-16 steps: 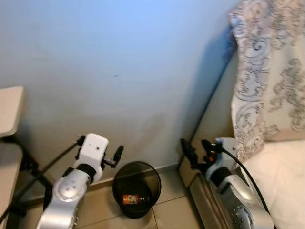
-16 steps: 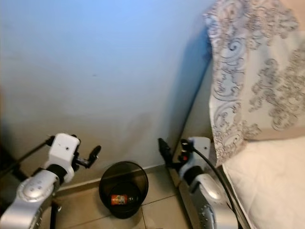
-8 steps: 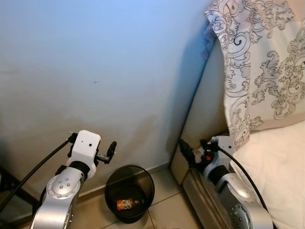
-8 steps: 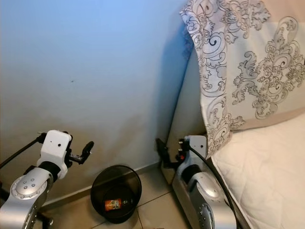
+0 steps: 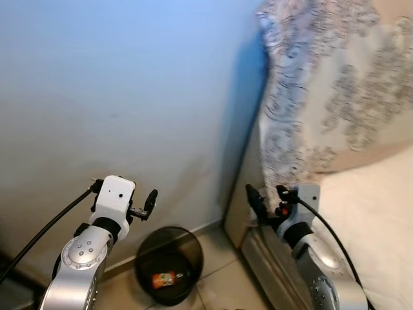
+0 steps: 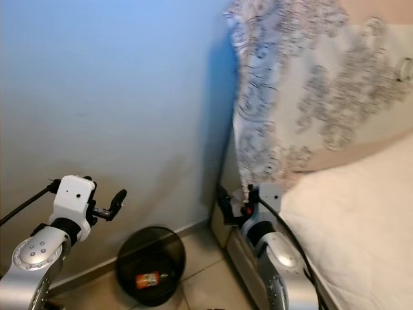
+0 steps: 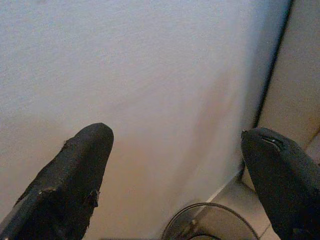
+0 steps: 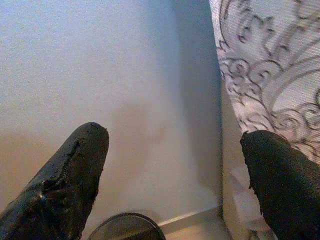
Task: Clean up the room
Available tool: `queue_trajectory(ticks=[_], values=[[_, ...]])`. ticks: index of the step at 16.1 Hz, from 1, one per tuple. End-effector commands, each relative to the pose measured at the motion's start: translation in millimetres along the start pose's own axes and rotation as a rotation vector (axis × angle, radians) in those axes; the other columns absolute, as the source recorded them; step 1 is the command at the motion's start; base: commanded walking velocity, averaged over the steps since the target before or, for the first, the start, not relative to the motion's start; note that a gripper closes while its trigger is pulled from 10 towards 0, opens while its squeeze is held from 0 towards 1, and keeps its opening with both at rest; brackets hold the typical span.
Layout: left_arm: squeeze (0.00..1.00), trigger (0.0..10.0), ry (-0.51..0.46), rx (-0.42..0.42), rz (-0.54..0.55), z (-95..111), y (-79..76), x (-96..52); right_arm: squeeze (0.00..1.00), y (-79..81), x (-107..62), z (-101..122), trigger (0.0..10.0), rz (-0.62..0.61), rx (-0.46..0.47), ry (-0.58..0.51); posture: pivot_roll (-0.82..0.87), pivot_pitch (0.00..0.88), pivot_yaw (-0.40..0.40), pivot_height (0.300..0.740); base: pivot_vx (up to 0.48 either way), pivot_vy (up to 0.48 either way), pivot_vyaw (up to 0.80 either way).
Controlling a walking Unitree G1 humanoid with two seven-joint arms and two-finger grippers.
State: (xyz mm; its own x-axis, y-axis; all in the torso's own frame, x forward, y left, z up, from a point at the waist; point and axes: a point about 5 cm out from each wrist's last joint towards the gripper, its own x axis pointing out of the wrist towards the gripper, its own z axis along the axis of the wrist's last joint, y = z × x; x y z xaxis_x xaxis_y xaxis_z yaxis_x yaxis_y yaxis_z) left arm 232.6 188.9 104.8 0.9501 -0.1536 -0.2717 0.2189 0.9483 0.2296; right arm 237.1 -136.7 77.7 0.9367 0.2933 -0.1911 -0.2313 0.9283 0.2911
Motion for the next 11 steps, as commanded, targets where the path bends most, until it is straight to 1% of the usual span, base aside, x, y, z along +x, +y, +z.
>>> queue_trajectory(ticks=[1,3,11], values=[[0.00,10.0,-0.014,0.003,-0.013,2.6,-2.7,1.4,1.00,-3.0,-4.0,-0.2,10.0,0.000,0.001,-0.004,0.12,0.000,-0.022,0.740,0.000,-0.334,-0.73],[0.00,10.0,-0.013,0.008,-0.015,1.3,-1.5,0.2,1.00,1.8,-4.8,-1.3,10.0,0.033,-0.008,-0.006,0.12,0.000,-0.023,0.740,0.000,-0.334,-0.73],[0.00,10.0,-0.010,0.023,-0.024,1.1,-0.5,-0.2,1.00,2.8,-4.5,-4.9,10.0,0.036,-0.019,0.001,0.12,0.000,-0.021,0.740,0.000,-0.331,-0.73]])
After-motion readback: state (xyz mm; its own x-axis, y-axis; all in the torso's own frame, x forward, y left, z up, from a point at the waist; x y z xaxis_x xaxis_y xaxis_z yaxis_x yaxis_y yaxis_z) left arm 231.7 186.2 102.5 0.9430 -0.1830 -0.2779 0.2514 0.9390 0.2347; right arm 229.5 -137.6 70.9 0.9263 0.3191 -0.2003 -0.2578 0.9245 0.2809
